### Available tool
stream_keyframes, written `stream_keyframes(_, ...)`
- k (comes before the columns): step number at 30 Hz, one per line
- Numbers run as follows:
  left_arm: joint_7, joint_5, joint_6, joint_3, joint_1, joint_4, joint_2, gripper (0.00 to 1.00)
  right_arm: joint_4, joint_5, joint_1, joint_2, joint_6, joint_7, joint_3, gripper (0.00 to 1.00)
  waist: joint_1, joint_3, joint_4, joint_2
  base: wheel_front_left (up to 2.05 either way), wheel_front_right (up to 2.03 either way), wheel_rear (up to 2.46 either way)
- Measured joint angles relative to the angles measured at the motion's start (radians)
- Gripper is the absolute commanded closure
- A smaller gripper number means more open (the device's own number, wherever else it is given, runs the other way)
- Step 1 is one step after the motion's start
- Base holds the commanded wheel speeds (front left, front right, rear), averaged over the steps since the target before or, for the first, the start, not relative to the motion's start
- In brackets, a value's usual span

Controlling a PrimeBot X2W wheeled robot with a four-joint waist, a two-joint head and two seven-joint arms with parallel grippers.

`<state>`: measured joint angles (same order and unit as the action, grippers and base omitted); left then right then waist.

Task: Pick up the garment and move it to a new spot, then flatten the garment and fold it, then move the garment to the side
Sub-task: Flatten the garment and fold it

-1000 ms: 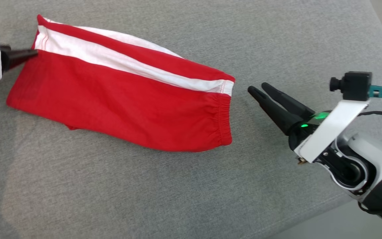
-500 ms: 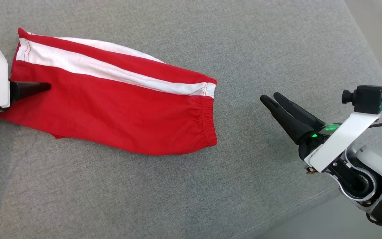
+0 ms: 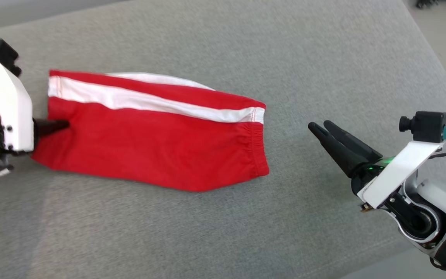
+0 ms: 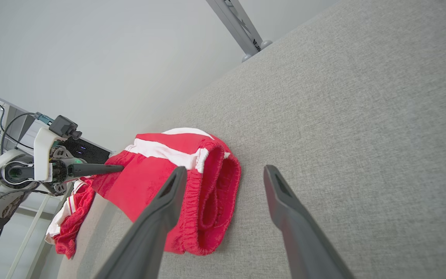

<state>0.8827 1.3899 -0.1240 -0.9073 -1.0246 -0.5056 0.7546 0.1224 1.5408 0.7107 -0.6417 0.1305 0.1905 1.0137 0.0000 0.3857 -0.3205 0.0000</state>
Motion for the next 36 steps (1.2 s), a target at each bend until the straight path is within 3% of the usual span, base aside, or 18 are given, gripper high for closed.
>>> stream_keyframes(16, -0.087, 0.047, -0.003, -0.032, 0.221, 0.051, -0.022, 1.00, 0.021, 0.028, -0.063, -0.050, 0.000, -0.017, 0.012, 0.00, 0.0000, -0.175, 0.149, 0.0000, 0.00, 0.00, 0.00)
stream_keyframes(17, -0.093, 0.047, -0.002, -0.033, 0.227, 0.050, -0.023, 0.79, 0.020, 0.028, -0.065, -0.053, 0.000, -0.017, 0.012, 0.00, 0.0000, -0.180, 0.155, 0.0000, 0.00, 0.00, 0.00)
stream_keyframes(18, -0.097, 0.047, 0.000, -0.034, 0.234, 0.048, -0.025, 0.26, 0.020, 0.028, -0.065, -0.056, 0.000, -0.019, 0.013, 0.00, 0.0000, -0.185, 0.160, 0.0000, 0.00, 0.00, 0.00)
stream_keyframes(19, -0.100, 0.047, 0.002, -0.037, 0.241, 0.046, -0.028, 0.00, 0.018, 0.028, -0.065, -0.058, 0.000, -0.019, 0.012, 0.00, 0.0000, -0.189, 0.164, 0.0000, 0.00, 0.00, 0.00)
stream_keyframes(28, -0.191, 0.016, 0.005, -0.025, 0.257, 0.037, -0.034, 0.00, 0.013, -0.031, -0.070, -0.065, 0.000, 0.043, -0.024, 0.00, 0.0000, -0.221, 0.189, 0.0000, 0.00, 0.00, 0.00)
stream_keyframes(33, -0.471, -0.131, 0.005, 0.030, 0.223, 0.086, 0.004, 0.00, 0.084, -0.144, -0.082, -0.041, 0.000, 0.067, -0.102, 0.00, 0.0000, -0.240, 0.201, 0.0000, 0.00, 0.00, 0.00)
stream_keyframes(36, -0.608, -0.172, 0.034, 0.052, 0.258, 0.132, 0.000, 0.00, 0.146, -0.253, -0.116, 0.004, 0.000, 0.070, -0.253, 0.00, 0.0000, -0.251, 0.215, 0.0000, 0.00, 0.00, 0.00)
